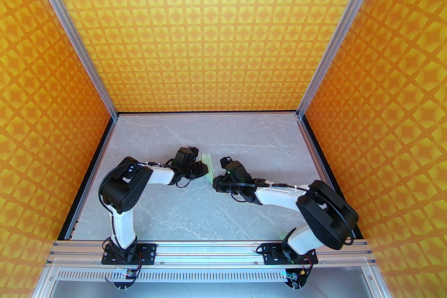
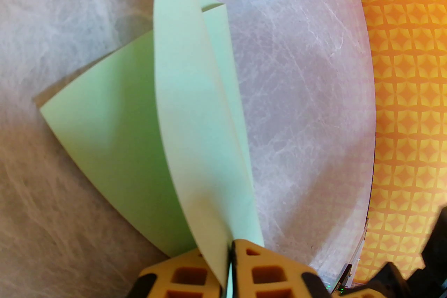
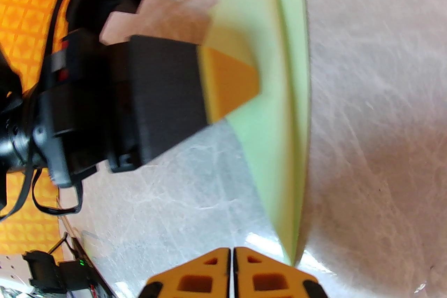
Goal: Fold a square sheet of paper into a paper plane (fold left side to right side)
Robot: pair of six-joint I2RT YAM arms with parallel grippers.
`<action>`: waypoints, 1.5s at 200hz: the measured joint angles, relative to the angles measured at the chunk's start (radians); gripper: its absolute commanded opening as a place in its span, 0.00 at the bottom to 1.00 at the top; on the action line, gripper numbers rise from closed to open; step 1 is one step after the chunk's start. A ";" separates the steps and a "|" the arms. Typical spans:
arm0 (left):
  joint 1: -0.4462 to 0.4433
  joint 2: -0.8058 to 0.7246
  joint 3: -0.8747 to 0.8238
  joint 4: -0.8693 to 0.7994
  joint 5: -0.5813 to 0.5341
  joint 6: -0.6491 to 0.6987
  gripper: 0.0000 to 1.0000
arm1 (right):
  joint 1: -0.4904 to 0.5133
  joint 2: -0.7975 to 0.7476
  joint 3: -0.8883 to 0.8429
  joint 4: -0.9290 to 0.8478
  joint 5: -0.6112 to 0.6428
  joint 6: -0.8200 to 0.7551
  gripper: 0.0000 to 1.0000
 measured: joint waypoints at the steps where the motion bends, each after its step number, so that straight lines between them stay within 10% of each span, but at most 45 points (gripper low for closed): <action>1: 0.000 0.000 0.000 0.000 0.000 0.000 0.14 | -0.001 0.000 -0.001 0.002 -0.001 0.000 0.11; 300: 0.011 0.007 0.000 0.010 0.030 0.000 0.13 | -0.054 0.056 -0.078 0.153 -0.059 0.089 0.17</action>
